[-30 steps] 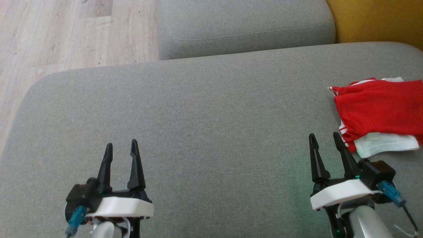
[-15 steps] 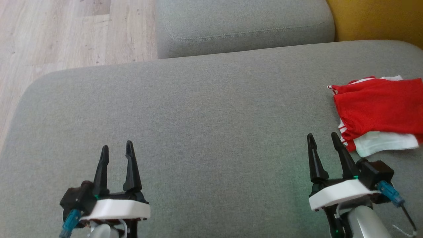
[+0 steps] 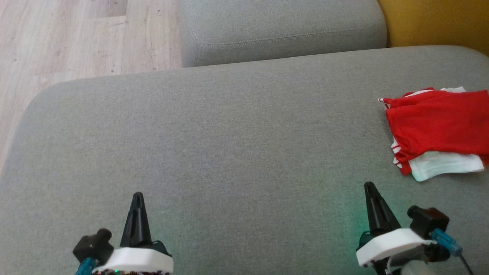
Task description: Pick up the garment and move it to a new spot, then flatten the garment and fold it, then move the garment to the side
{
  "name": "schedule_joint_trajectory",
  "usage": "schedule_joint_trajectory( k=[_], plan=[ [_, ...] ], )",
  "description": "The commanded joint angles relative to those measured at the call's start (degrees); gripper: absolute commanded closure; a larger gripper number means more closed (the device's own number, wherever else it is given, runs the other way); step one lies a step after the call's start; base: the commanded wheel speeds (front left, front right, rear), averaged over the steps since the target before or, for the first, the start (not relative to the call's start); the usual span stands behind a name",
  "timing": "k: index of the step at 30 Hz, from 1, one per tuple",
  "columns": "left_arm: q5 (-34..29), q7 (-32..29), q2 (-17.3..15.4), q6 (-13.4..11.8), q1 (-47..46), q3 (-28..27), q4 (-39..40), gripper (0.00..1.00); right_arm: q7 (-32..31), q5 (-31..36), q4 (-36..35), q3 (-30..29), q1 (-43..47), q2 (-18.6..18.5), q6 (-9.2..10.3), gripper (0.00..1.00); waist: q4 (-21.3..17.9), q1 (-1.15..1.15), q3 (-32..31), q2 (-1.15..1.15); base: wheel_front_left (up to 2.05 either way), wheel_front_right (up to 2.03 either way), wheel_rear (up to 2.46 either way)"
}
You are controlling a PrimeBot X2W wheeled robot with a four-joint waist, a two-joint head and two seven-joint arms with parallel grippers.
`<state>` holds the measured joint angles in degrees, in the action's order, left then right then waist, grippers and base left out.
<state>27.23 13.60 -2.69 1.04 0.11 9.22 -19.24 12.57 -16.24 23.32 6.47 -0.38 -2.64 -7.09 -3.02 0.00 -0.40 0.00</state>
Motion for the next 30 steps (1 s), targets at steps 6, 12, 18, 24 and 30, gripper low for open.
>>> schedule_joint_trajectory(
  k=[6, 12, 18, 24, 30],
  plan=[
    [4.01, -1.24, -0.02, 0.54, -2.75, -1.34, 2.17, 1.00, -0.89, -5.05, -2.40, -0.76, -2.92, -0.29, -0.03, 1.00, 0.17, 0.00, 0.03, 0.00, 0.00, 0.00, 0.00],
    [7.21, -2.22, -0.03, 0.86, -2.92, -2.09, 2.35, 1.00, -1.70, -8.93, -2.75, -1.21, -3.08, -0.43, -0.05, 1.00, 0.32, 0.00, 0.06, 0.00, 0.00, 0.00, 0.00],
    [9.88, -3.05, -0.03, 1.11, -3.08, -2.72, 2.48, 1.00, -2.38, -12.16, -3.06, -1.61, -3.20, -0.53, -0.07, 1.00, 0.44, 0.00, 0.08, 0.00, 0.00, 0.00, 0.00],
    [13.07, -4.04, -0.04, 1.42, -3.26, -3.48, 2.64, 1.00, -3.22, -15.99, -3.43, -2.11, -3.34, -0.63, -0.09, 1.00, 0.59, 0.00, 0.11, 0.00, 0.00, 0.00, 0.00],
    [16.28, -5.03, -0.05, 1.73, -3.45, -4.23, 2.80, 1.00, -4.07, -19.82, -3.80, -2.62, -3.48, -0.72, -0.11, 1.00, 0.74, 0.00, 0.14, 0.00, 0.00, 0.00, 0.00]
  ],
)
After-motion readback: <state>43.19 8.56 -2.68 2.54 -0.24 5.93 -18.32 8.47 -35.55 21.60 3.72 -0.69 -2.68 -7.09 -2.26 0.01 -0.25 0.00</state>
